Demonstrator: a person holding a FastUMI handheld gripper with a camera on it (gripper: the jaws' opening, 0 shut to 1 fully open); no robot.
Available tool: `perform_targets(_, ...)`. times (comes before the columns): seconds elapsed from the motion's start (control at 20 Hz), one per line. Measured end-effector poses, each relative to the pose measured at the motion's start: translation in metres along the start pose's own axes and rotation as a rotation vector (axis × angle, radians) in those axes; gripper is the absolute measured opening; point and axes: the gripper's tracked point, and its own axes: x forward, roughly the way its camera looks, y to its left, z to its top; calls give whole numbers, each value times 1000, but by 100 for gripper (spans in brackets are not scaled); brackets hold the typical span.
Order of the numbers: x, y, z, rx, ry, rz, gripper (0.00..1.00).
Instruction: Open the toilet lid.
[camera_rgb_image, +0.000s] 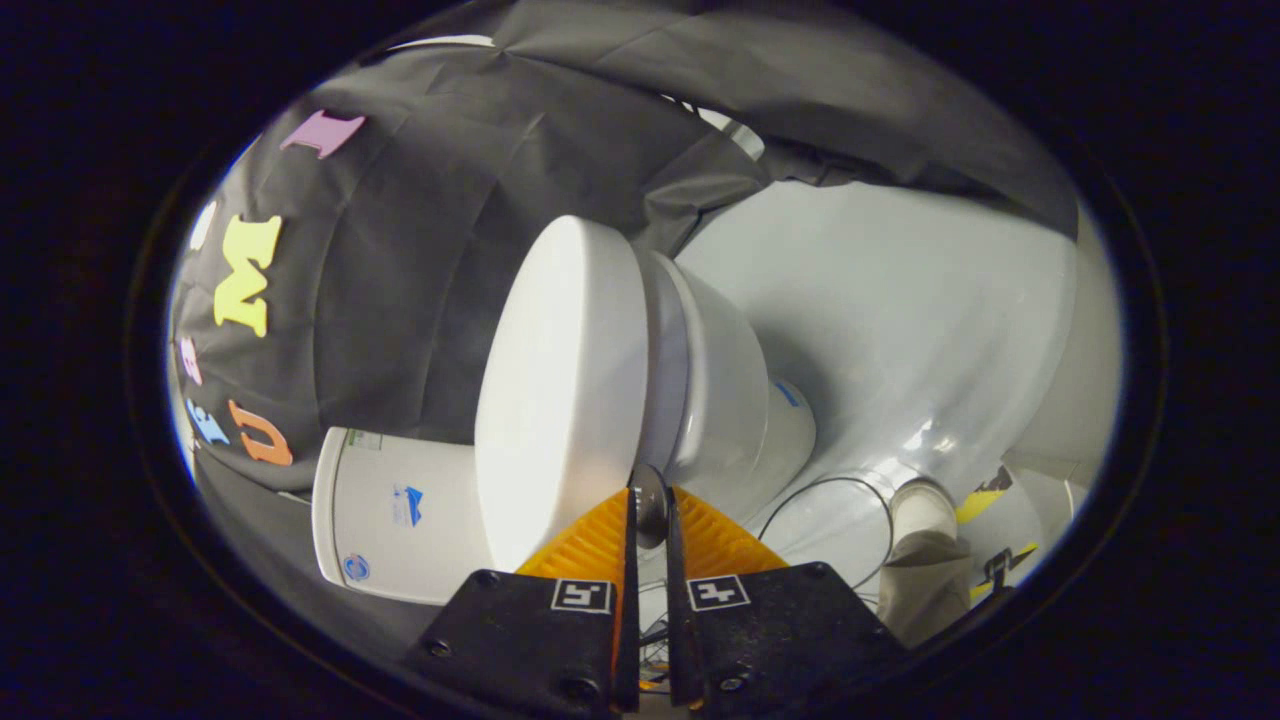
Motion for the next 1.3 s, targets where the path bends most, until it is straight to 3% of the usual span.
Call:
perform_targets(0.2,-5,12,-3,-54,-25,-40,14)
perform_targets(0.9,-55,101,1,-178,-172,-8,14)
perform_targets(1.3,-72,161,-12,-363,-237,-40,14)
